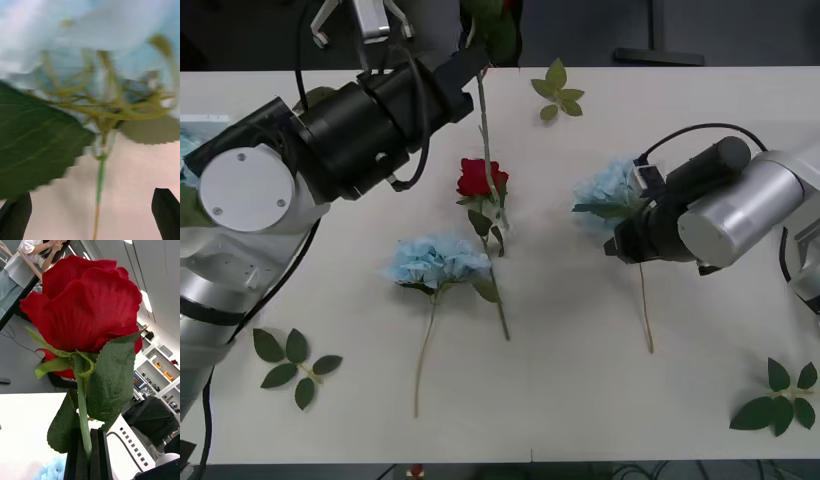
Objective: Place the red flowers into the right box and the blue flowers into the left box. If a person shows an open palm, hand one flower to the person first, then continue sorting.
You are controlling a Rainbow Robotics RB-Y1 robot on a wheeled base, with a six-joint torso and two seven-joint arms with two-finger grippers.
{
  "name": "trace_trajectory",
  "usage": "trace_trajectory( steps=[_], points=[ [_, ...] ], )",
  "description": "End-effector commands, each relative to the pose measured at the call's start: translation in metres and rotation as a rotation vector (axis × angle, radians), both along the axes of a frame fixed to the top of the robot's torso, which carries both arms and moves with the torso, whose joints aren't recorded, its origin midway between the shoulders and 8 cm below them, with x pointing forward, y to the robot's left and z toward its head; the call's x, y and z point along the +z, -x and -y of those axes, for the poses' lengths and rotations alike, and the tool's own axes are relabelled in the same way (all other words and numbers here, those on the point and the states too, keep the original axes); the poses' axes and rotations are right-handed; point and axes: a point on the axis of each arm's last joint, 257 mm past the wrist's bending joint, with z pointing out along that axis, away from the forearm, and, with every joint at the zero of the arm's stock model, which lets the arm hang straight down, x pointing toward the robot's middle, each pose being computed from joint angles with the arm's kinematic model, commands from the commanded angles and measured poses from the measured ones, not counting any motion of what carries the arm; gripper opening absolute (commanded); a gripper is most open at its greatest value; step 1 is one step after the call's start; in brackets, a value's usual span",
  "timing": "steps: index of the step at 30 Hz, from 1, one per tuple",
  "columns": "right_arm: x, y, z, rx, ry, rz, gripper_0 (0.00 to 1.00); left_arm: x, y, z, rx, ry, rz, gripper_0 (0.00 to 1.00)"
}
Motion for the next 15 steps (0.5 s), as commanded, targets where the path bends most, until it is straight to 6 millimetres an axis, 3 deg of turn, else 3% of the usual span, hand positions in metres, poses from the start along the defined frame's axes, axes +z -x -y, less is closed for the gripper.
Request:
trace_trajectory(
  steps=[1,9,15],
  points=[
    [0.05,-0.012,-0.005,0.111,-0.067,0.061,0.93,0.026,0.01,0.016,0.006,0.032,0.074,0.0],
    [0.102,-0.001,-0.028,0.293,-0.273,0.102,0.93,0.02,0.015,0.033,0.013,0.052,0.077,0.0],
    [0.133,0.024,-0.04,0.431,-0.498,0.075,0.93,0.017,0.017,0.038,0.007,0.051,0.075,0.0]
  ],
)
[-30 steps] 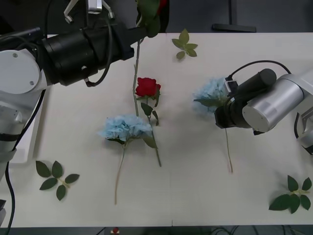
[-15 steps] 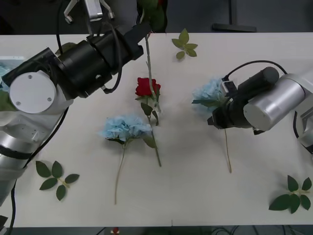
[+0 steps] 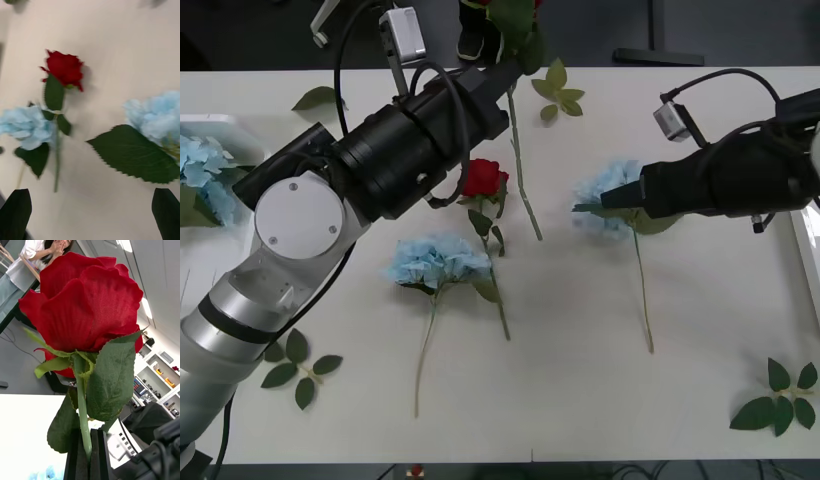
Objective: Place the red flowers into the right box and the blue flowers into the left box. If a person shows an open palm, hand one flower to the person first, then continue sorting.
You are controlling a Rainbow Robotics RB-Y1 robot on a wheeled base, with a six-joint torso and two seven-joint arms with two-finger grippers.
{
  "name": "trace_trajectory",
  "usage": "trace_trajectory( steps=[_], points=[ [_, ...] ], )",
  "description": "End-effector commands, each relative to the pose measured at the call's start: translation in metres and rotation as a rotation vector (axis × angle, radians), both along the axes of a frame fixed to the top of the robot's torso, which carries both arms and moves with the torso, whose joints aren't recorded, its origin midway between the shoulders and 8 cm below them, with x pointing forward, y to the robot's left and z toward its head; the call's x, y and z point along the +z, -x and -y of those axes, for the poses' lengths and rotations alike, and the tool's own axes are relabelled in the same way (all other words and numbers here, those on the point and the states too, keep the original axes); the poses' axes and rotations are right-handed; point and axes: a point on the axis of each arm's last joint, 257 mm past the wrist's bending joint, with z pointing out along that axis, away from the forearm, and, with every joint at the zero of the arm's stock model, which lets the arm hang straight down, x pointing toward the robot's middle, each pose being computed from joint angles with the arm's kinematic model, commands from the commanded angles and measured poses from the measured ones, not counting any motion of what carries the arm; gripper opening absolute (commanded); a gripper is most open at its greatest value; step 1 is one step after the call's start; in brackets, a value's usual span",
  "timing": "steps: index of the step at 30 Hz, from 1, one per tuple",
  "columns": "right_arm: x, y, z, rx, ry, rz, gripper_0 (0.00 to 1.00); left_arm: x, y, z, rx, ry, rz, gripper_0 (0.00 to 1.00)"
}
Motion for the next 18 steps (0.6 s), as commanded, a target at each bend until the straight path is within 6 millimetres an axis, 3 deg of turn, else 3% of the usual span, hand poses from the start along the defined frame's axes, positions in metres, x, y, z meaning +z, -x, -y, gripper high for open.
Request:
trace_trajectory(
  steps=[1,6,18],
  points=[
    [0.016,0.01,0.009,0.126,-0.014,0.058,0.93,0.029,0.011,0.009,-0.015,0.022,0.064,0.0],
    [0.028,0.023,-0.008,0.218,-0.098,0.083,0.94,0.027,0.013,0.014,-0.02,0.02,0.066,0.0],
    [0.072,0.062,-0.077,0.404,-0.368,0.095,0.94,0.022,0.017,0.021,-0.032,0.008,0.064,0.0]
  ],
)
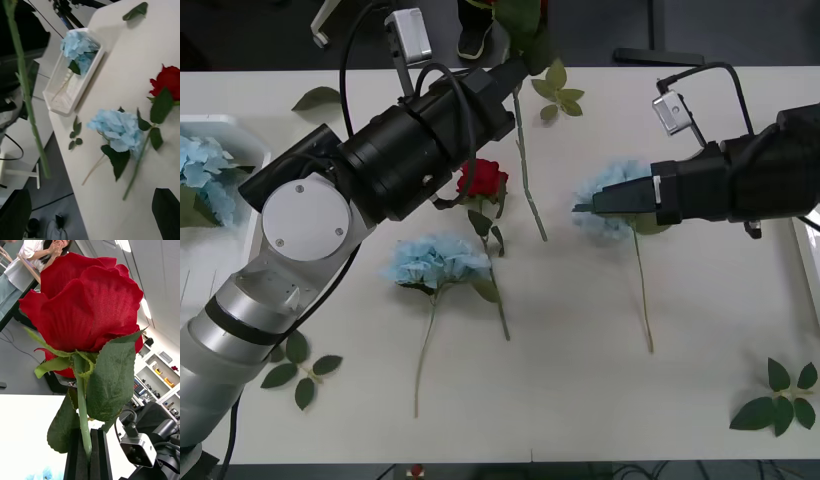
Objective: Place the red flowers into the right box and the blue flowers into the left box. If a person shows an open palm, hand one flower to the person first, then continue sorting.
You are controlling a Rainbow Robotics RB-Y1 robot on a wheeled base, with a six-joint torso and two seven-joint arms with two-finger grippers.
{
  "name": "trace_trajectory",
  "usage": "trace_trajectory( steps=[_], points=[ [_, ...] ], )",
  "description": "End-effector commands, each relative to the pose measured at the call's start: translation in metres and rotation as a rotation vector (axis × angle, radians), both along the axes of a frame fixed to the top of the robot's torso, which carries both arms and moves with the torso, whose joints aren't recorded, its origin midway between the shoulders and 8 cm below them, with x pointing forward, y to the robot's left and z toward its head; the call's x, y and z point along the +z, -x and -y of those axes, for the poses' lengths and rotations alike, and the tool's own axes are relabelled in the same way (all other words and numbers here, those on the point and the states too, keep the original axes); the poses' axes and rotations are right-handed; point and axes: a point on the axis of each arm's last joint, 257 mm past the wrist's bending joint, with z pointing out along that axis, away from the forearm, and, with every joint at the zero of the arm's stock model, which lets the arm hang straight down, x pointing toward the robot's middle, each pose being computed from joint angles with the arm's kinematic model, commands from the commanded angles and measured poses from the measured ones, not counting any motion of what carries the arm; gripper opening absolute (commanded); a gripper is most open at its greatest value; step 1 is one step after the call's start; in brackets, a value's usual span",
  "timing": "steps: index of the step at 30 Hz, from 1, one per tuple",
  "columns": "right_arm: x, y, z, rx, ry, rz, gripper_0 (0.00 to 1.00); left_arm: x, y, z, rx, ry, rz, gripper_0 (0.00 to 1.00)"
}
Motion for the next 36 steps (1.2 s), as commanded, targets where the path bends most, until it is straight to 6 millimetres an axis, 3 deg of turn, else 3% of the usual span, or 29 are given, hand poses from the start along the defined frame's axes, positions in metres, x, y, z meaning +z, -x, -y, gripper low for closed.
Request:
trace_trajectory(
  steps=[1,15,19,21,22,23,25,28,36],
  points=[
    [0.018,0.009,-0.029,0.071,-0.048,0.032,0.93,0.021,0.015,0.016,-0.029,0.005,0.059,0.0],
    [0.028,0.02,-0.098,0.151,-0.122,0.034,0.94,0.021,0.017,0.02,-0.036,0.008,0.056,0.0],
    [0.027,0.021,-0.108,0.154,-0.126,0.037,0.92,0.02,0.017,0.02,-0.037,0.007,0.056,0.0],
    [0.025,0.02,-0.108,0.154,-0.117,0.041,0.71,0.02,0.018,0.021,-0.04,0.009,0.054,0.0],
    [0.023,0.019,-0.108,0.151,-0.109,0.045,0.52,0.019,0.018,0.021,-0.04,0.006,0.054,0.0],
    [0.022,0.019,-0.108,0.15,-0.105,0.047,0.42,0.019,0.018,0.021,-0.04,0.006,0.054,0.0],
    [0.02,0.017,-0.107,0.145,-0.091,0.053,0.12,0.02,0.018,0.021,-0.039,0.007,0.055,0.0],
    [0.018,0.015,-0.106,0.14,-0.082,0.051,0.0,0.02,0.018,0.021,-0.04,0.009,0.054,0.0],
    [0.019,0.014,-0.105,0.134,-0.08,0.048,0.0,0.019,0.018,0.021,-0.04,0.01,0.052,0.0]
  ],
)
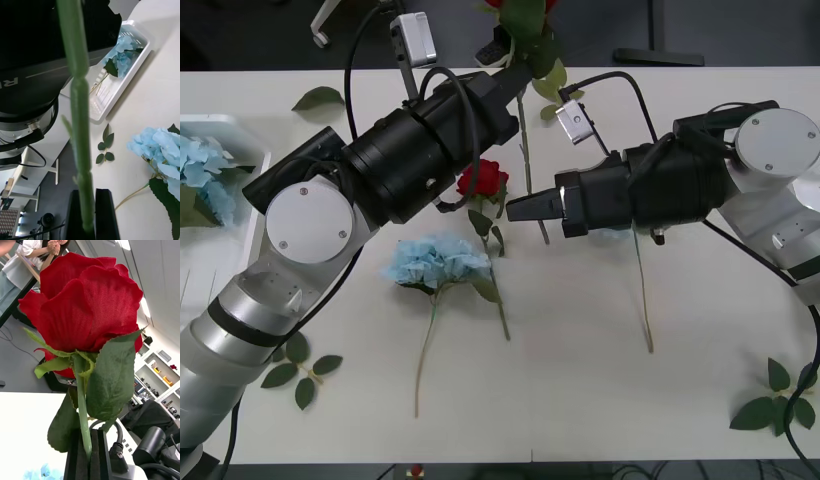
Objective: Place the red flowers into the right box and the blue flowers into the left box. If a person shows an open palm, hand one flower to the person first, then continue sorting.
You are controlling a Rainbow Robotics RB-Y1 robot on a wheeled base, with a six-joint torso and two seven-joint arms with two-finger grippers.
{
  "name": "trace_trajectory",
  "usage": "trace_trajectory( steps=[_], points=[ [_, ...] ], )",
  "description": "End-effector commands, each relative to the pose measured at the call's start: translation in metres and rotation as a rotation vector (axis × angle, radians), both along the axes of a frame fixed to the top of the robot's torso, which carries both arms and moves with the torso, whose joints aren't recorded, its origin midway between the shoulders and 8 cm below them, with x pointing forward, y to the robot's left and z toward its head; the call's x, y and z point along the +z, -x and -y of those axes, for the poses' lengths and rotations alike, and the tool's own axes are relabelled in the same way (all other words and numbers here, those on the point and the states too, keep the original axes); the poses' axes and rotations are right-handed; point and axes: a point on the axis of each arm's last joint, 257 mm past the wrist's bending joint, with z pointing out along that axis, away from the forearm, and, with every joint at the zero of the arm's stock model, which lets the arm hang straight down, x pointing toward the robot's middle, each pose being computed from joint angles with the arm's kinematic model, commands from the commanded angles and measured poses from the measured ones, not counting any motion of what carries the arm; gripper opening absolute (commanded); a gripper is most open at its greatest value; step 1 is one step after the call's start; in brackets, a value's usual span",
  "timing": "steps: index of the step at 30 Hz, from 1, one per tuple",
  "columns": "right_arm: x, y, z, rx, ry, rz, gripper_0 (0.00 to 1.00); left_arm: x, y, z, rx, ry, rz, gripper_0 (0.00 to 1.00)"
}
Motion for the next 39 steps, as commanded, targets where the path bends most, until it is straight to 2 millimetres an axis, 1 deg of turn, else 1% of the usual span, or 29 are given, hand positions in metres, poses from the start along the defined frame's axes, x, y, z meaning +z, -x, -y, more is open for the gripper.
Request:
trace_trajectory(
  steps=[1,7,8,9,10,11,12,13,17,23,25,26,29,30,31,32,33,34,37,39],
  points=[
    [0.02,-0.006,-0.002,-0.002,-0.011,0.044,0.0,0.022,0.015,0.016,-0.03,0.014,0.055,0.0],
    [0.019,-0.007,-0.002,-0.002,-0.007,0.044,0.0,0.022,0.015,0.015,-0.03,0.013,0.053,0.0],
    [0.019,-0.007,-0.002,-0.004,-0.008,0.043,0.0,0.021,0.014,0.014,-0.029,0.011,0.052,0.05],
    [0.019,-0.007,-0.001,-0.005,-0.006,0.046,0.0,0.021,0.014,0.014,-0.028,0.007,0.054,0.47],
    [0.018,-0.008,-0.001,-0.006,-0.003,0.047,0.0,0.02,0.014,0.013,-0.028,0.002,0.054,0.71],
    [0.018,-0.008,-0.001,-0.006,-0.003,0.045,0.0,0.019,0.014,0.012,-0.028,0.001,0.052,0.82],
    [0.018,-0.008,-0.001,-0.006,-0.002,0.047,0.0,0.017,0.013,0.01,-0.028,-0.002,0.045,0.96],
    [0.018,-0.008,0.0,-0.009,-0.001,0.047,0.0,0.016,0.012,0.007,-0.03,-0.002,0.039,1.0],
    [0.014,-0.011,0.005,-0.016,0.021,0.054,0.0,0.008,0.012,-0.007,-0.053,-0.048,0.017,1.0],
    [0.001,-0.023,0.023,-0.056,0.097,0.077,0.0,0.005,0.016,-0.048,-0.103,-0.097,-0.037,1.0],
    [-0.002,-0.029,0.032,-0.074,0.127,0.085,0.0,0.005,0.017,-0.062,-0.116,-0.113,-0.051,1.0],
    [-0.007,-0.034,0.042,-0.094,0.161,0.093,0.0,0.005,0.019,-0.073,-0.124,-0.127,-0.062,1.0],
    [-0.011,-0.045,0.063,-0.131,0.223,0.117,0.0,0.002,0.022,-0.092,-0.136,-0.156,-0.08,1.0],
    [-0.013,-0.052,0.079,-0.16,0.266,0.121,0.0,0.0,0.023,-0.104,-0.139,-0.182,-0.09,1.0],
    [-0.015,-0.055,0.089,-0.176,0.295,0.118,0.0,-0.002,0.024,-0.113,-0.136,-0.198,-0.096,1.0],
    [-0.015,-0.058,0.104,-0.197,0.335,0.116,0.0,-0.006,0.026,-0.123,-0.137,-0.221,-0.108,1.0],
    [-0.014,-0.06,0.111,-0.208,0.35,0.113,0.0,-0.009,0.027,-0.128,-0.138,-0.237,-0.115,1.0],
    [-0.014,-0.063,0.122,-0.227,0.376,0.107,0.0,-0.013,0.029,-0.136,-0.141,-0.256,-0.126,1.0],
    [-0.008,-0.076,0.178,-0.328,0.5,0.092,0.0,-0.036,0.037,-0.165,-0.134,-0.352,-0.174,1.0],
    [-0.006,-0.081,0.202,-0.378,0.55,0.081,0.0,-0.049,0.039,-0.176,-0.122,-0.406,-0.198,1.0]
  ],
)
